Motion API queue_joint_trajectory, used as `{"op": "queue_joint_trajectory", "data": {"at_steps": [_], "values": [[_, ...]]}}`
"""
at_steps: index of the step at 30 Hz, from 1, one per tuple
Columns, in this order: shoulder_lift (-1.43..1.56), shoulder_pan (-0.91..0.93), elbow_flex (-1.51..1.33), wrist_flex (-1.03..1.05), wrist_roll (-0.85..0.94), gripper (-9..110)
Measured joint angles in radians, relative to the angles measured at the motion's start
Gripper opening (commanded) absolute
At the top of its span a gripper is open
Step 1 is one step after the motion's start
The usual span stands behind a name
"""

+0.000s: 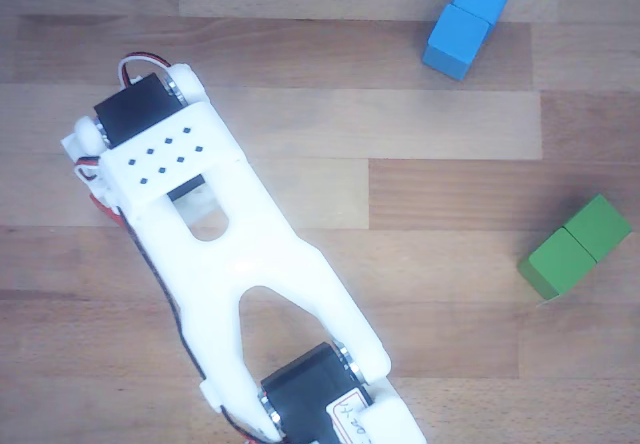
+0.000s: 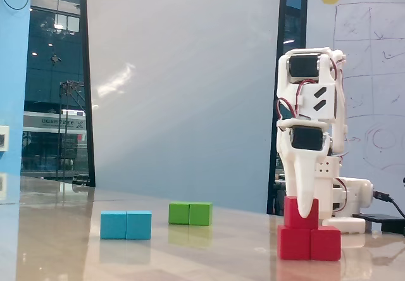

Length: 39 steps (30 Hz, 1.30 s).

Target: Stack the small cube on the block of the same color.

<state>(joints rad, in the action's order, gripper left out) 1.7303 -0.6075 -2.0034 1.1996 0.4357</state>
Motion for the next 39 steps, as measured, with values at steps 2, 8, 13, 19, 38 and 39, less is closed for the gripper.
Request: {"op": "queue_joint_trajectory", "data": {"at_steps": [2, 8, 13, 19, 38, 39], "values": [[0.000, 0.000, 0.000, 0.009, 0.000, 45], [0.000, 0.000, 0.000, 0.017, 0.000, 54], [0.000, 0.000, 0.000, 0.017, 0.000, 55], [0.000, 0.003, 0.003, 0.017, 0.000, 55], [0.051, 0.376, 0.003, 0.017, 0.000, 55], [0.051, 0.396, 0.003, 0.017, -0.006, 54]]}}
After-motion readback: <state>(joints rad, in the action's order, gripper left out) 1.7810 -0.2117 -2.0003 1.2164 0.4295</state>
